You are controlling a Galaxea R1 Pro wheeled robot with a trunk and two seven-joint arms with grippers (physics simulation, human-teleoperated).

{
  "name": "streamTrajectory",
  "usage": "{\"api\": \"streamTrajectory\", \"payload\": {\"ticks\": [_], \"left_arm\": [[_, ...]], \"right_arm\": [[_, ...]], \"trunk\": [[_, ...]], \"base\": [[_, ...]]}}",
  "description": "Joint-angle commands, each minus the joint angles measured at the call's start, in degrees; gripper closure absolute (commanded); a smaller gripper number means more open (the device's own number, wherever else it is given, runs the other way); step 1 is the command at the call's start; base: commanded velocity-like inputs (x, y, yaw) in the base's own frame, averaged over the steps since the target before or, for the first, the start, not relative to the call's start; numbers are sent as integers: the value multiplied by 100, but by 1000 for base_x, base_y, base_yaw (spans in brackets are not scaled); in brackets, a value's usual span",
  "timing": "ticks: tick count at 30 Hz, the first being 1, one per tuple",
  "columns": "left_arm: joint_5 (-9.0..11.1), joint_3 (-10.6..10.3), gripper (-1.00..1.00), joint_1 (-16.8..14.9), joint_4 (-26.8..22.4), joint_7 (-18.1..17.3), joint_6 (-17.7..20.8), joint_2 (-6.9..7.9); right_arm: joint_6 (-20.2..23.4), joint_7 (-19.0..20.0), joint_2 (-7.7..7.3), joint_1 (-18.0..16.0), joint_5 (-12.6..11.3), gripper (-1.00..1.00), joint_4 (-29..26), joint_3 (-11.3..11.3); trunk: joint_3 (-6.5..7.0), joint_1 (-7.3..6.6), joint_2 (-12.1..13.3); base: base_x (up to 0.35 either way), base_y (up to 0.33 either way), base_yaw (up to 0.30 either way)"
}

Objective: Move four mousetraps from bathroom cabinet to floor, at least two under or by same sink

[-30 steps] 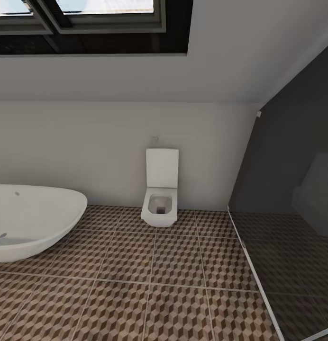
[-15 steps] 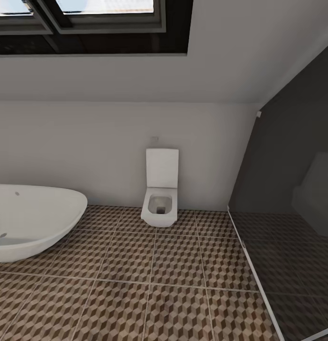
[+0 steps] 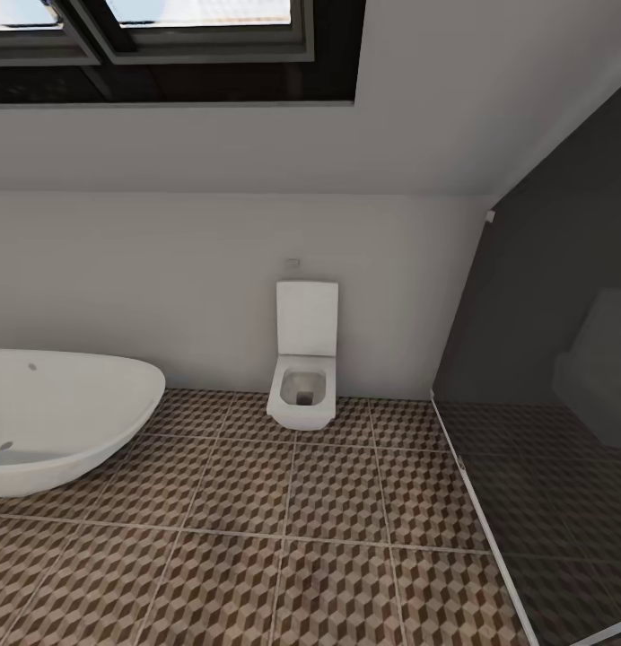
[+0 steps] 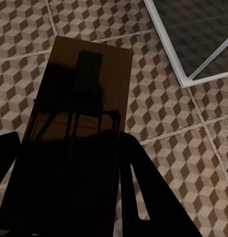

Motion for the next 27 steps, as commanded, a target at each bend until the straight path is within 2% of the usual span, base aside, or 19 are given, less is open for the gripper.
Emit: {"api": "streamTrajectory", "payload": {"ticks": [1, 27], "left_arm": [[-12, -40, 100, -7, 15, 34, -20, -3], [-11, -40, 100, -7, 15, 34, -19, -3]], "right_arm": [[-9, -49, -1, -3, -13, 100, -3, 50], [-9, -49, -1, -3, -15, 100, -3, 51]], "trunk": [[-11, 3, -11], [-11, 3, -11]], "base": [[0, 0, 0], [0, 0, 0]]}}
